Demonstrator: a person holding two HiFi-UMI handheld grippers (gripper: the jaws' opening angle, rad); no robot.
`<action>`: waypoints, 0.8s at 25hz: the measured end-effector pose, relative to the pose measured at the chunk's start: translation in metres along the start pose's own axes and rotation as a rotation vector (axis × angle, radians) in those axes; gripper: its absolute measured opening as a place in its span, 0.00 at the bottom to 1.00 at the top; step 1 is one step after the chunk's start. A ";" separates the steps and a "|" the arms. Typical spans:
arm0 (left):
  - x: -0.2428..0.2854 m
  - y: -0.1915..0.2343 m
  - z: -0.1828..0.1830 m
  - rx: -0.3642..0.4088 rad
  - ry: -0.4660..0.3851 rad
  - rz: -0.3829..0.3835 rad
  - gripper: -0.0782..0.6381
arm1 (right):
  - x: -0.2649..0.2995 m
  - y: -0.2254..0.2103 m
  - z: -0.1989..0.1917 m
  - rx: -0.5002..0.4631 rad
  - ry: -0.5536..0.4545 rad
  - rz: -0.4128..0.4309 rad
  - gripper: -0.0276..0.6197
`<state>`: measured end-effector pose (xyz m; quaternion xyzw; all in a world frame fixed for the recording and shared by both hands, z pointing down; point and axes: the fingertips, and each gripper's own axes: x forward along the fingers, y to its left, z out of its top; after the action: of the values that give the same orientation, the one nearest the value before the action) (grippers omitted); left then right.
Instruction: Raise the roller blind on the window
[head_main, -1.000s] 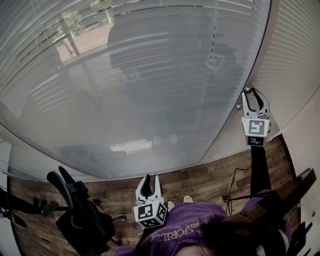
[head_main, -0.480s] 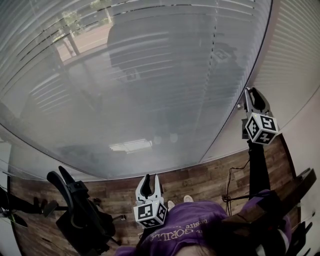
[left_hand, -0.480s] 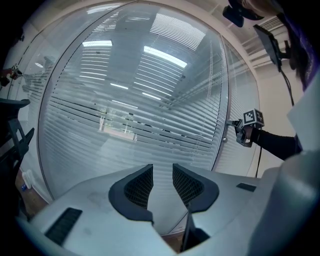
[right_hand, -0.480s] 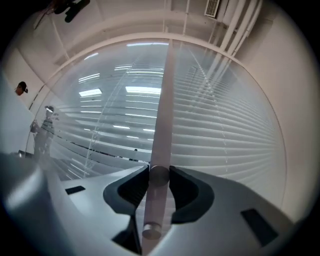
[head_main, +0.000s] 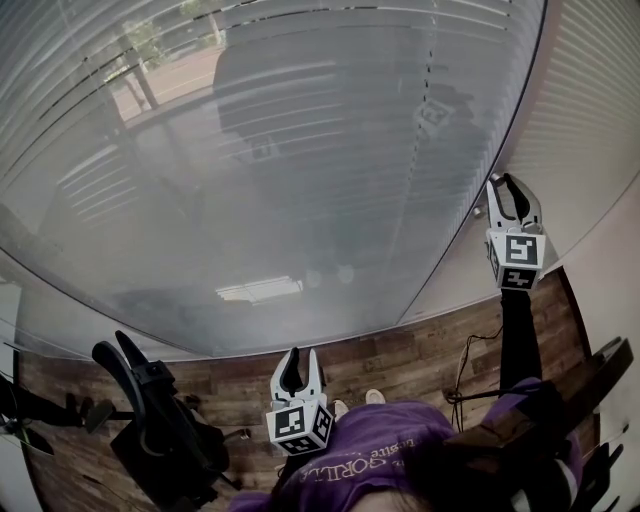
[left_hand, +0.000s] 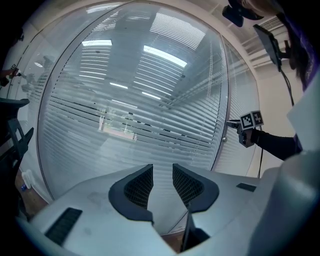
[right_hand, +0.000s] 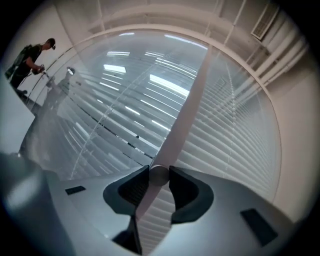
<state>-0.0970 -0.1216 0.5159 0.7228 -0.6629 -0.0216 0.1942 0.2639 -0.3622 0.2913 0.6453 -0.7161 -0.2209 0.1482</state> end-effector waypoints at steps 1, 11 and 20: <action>0.000 0.000 0.000 0.001 0.000 -0.001 0.28 | 0.000 0.001 0.001 -0.030 0.001 -0.001 0.23; 0.000 -0.002 -0.001 0.000 0.001 -0.002 0.28 | 0.000 0.004 -0.002 -0.008 -0.014 -0.005 0.23; 0.001 -0.001 -0.001 0.002 0.000 0.003 0.28 | 0.002 -0.005 -0.009 0.476 -0.047 0.072 0.23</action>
<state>-0.0953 -0.1223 0.5164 0.7220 -0.6640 -0.0209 0.1935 0.2720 -0.3660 0.2962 0.6307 -0.7738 -0.0555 -0.0171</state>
